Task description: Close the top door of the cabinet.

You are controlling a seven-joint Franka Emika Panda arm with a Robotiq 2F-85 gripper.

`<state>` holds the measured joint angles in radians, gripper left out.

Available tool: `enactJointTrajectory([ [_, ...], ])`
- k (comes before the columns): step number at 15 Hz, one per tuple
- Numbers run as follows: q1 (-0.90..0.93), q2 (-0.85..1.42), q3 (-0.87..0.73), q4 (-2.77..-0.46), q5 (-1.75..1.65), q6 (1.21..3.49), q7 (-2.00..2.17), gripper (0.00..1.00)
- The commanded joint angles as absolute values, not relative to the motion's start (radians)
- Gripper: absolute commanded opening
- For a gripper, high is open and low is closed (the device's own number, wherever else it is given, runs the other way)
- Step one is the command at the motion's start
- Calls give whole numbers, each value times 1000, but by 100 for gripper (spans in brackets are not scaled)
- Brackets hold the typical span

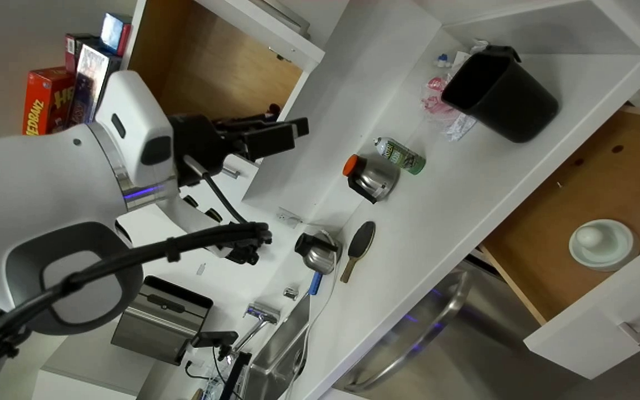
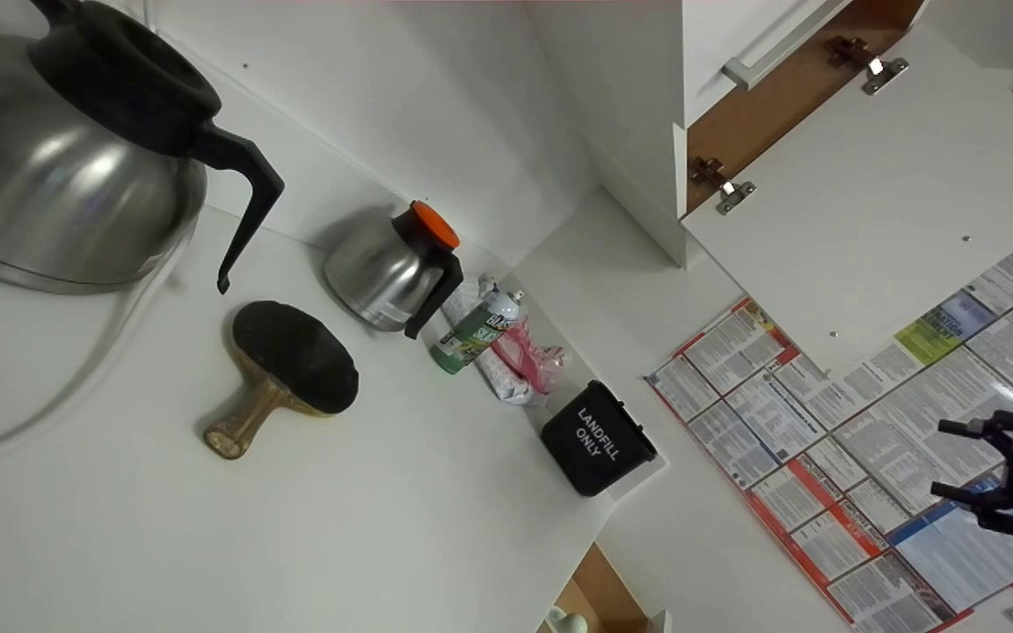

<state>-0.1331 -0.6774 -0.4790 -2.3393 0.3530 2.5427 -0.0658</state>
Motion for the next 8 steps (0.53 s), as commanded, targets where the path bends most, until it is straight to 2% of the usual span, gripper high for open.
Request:
enactJointTrajectory([
  [1,-130,-543,-494,-2176,446,2530,65,100],
  [8,-103,-316,-579,-1847,693,2407,158,100],
])
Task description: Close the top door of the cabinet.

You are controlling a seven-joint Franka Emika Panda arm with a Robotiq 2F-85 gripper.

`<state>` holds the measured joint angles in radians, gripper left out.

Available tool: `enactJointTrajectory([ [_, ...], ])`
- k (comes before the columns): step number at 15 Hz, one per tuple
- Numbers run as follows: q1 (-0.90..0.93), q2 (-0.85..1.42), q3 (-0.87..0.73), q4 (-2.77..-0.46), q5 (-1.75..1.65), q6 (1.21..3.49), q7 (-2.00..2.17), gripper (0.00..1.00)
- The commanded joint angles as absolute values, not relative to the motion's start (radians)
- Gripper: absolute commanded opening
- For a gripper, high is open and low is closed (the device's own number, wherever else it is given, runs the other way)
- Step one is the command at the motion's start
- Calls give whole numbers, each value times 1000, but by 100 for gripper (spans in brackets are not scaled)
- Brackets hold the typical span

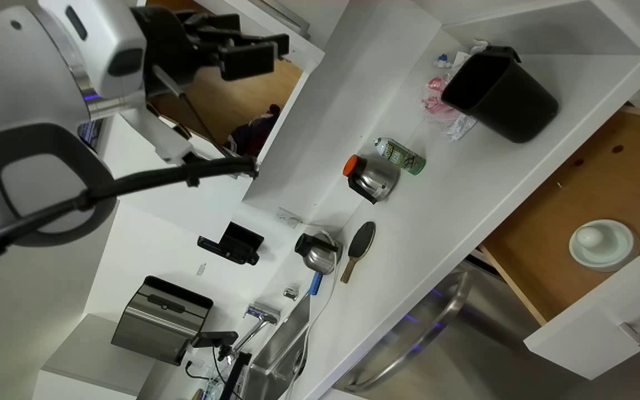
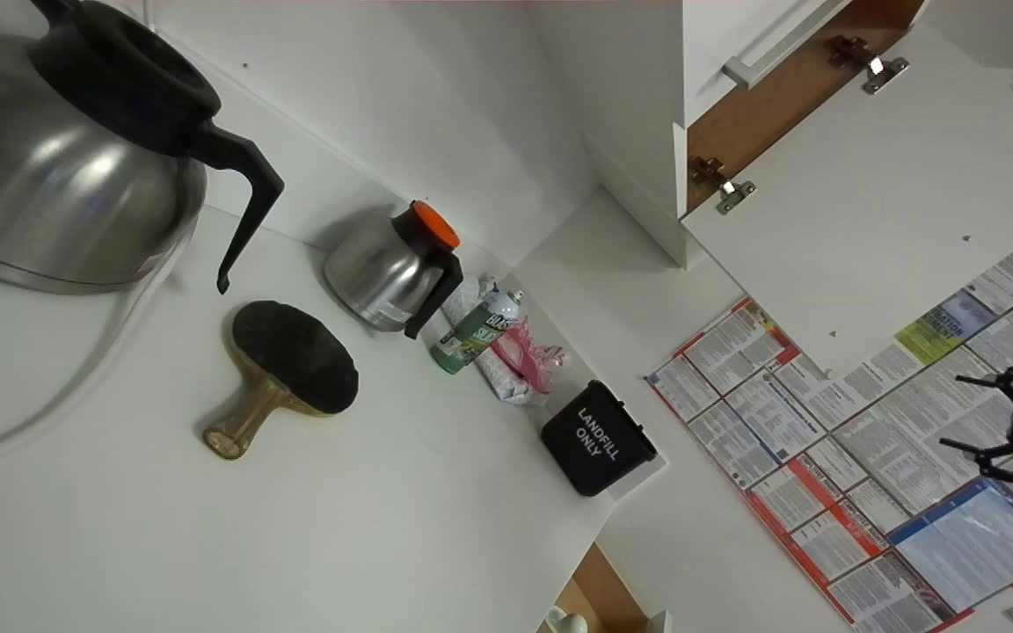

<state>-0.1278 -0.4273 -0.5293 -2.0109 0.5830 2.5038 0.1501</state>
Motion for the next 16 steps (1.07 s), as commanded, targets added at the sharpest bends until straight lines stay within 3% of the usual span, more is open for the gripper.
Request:
enactJointTrajectory([
  [1,-104,-280,-592,-1796,740,2358,157,100],
  [8,-202,-19,-651,-1498,1062,2002,157,100],
  [16,-408,191,-552,-1308,1287,1815,149,100],
])
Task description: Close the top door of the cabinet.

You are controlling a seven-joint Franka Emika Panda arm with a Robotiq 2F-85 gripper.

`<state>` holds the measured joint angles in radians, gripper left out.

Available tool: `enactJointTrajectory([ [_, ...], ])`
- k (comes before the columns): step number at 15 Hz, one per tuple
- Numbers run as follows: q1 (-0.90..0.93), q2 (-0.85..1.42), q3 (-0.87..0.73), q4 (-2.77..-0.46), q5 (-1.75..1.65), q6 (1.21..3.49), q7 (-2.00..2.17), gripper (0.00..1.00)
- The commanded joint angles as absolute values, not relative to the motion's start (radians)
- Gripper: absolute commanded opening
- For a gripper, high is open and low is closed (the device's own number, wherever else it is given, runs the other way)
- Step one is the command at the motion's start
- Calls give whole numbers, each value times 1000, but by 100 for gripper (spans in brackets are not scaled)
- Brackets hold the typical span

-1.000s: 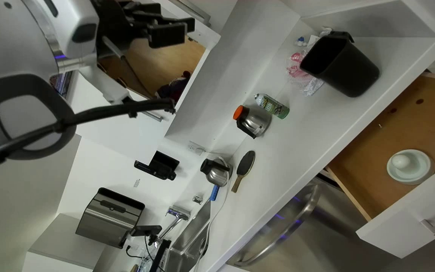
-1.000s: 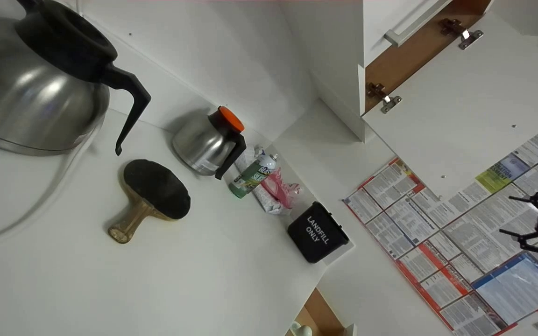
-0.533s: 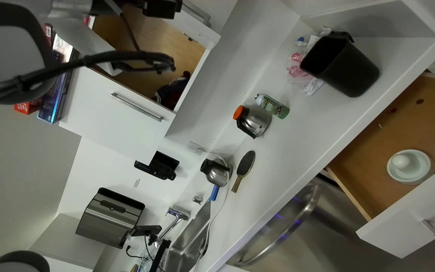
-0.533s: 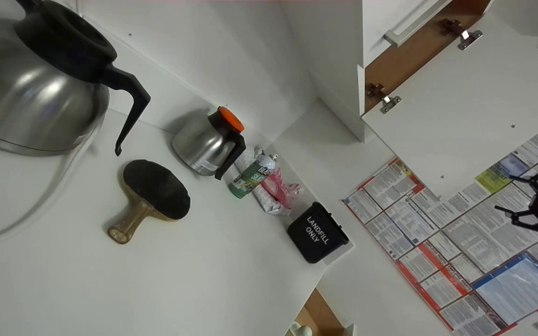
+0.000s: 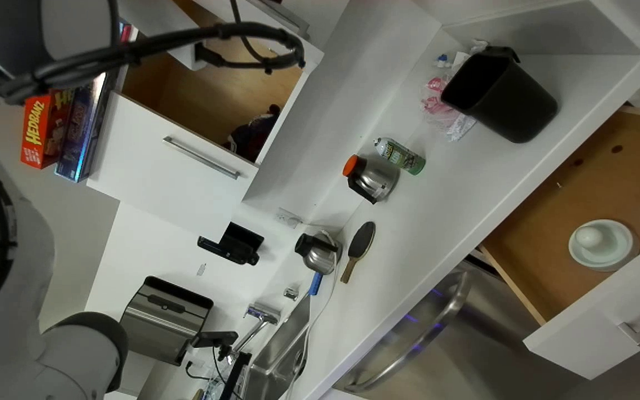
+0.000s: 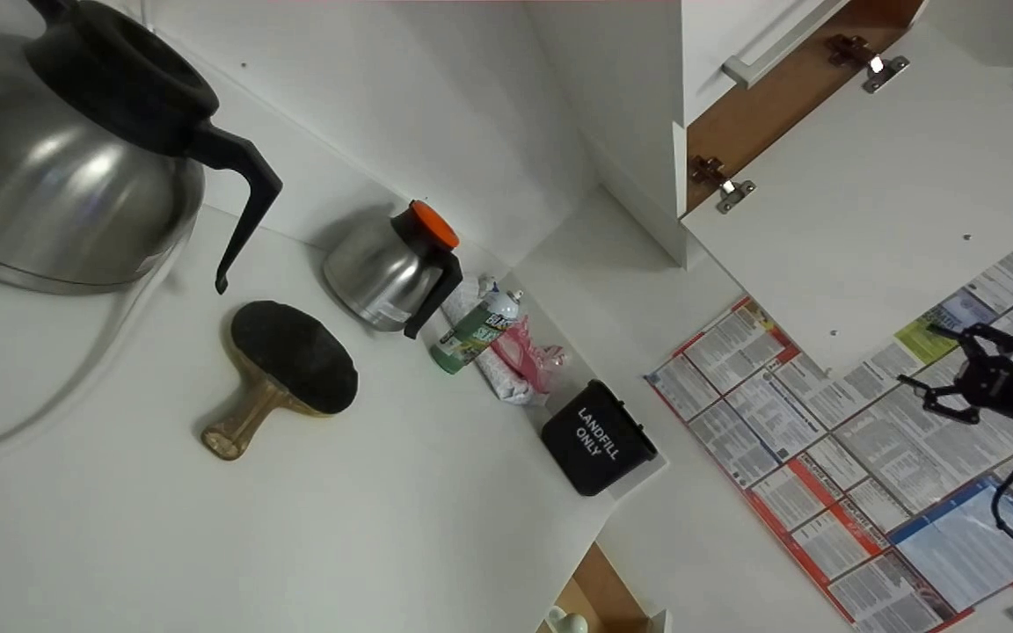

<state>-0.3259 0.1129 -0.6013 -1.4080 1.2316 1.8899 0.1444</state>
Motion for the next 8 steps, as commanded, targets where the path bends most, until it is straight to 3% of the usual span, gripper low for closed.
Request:
enactJointTrajectory([
  [1,-430,207,-531,-1292,1297,1800,144,100],
  [8,-516,272,-407,-1209,1321,1716,98,100],
])
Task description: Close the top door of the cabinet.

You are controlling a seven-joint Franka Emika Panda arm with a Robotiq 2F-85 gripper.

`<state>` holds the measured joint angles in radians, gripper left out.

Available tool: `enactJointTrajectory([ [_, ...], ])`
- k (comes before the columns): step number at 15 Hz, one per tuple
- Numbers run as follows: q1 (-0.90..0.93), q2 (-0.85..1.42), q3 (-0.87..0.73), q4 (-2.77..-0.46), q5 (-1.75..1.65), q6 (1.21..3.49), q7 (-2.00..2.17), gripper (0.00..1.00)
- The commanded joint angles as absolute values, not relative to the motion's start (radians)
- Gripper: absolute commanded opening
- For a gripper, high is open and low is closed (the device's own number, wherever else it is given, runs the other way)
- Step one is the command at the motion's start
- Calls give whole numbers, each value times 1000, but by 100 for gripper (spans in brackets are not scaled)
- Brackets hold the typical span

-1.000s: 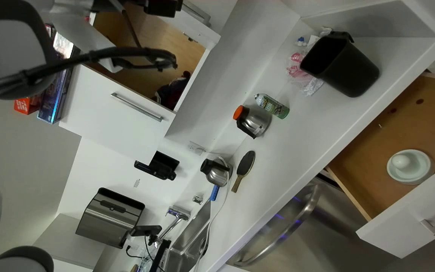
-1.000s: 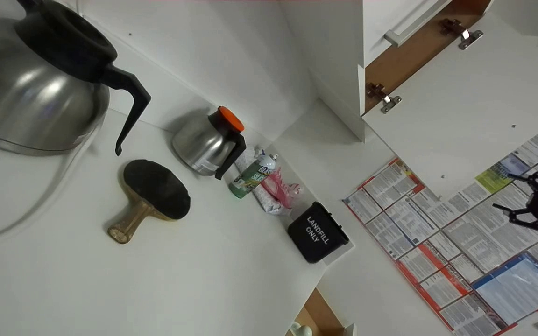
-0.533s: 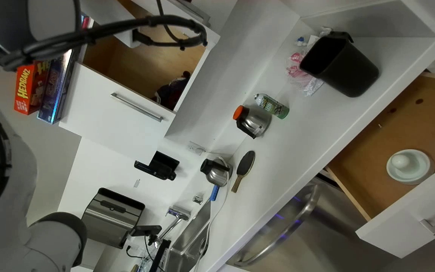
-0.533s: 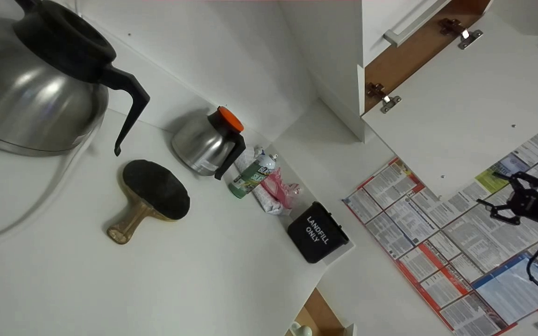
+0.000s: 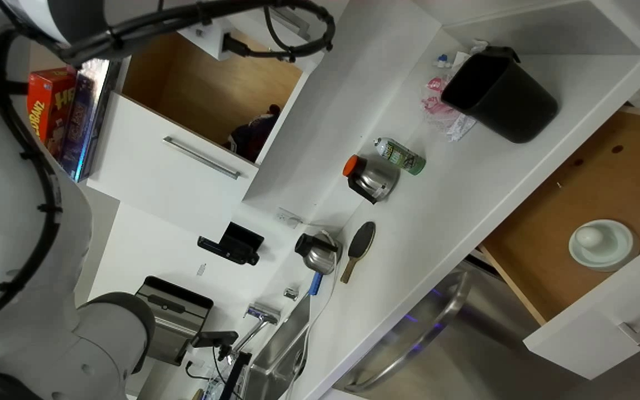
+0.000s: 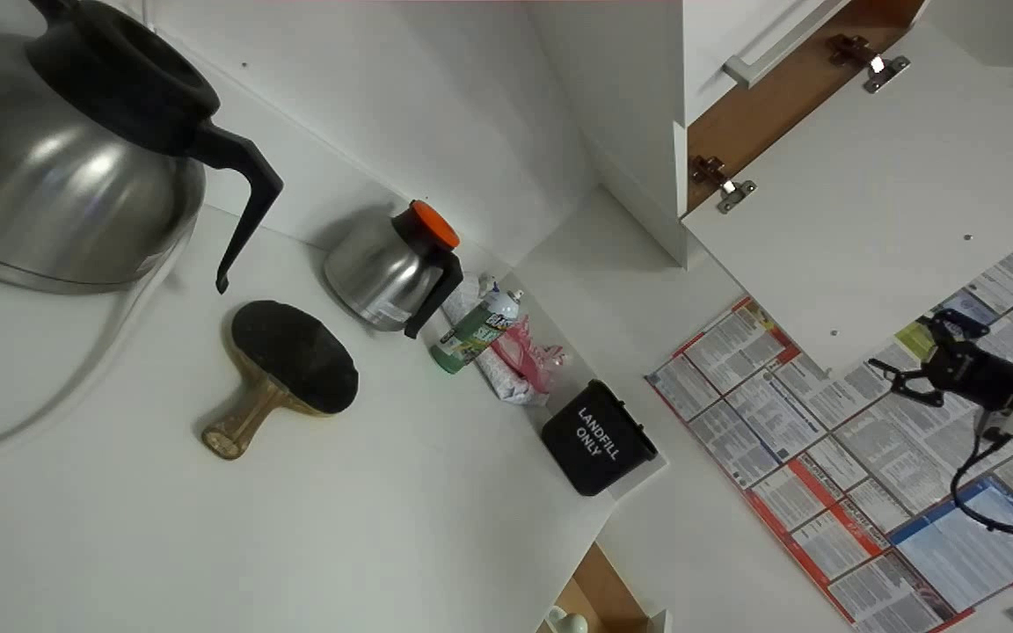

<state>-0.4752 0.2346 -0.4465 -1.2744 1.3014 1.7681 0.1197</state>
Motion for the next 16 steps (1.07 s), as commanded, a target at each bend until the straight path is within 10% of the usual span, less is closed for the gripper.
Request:
enactJointTrajectory([
  [1,-518,277,-396,-1203,1316,1709,87,100],
  [14,-473,211,-344,-1280,1202,1520,-86,100],
  [15,-466,198,-342,-1294,1188,1502,-111,75],
  [16,-460,184,-339,-1308,1177,1489,-140,74],
])
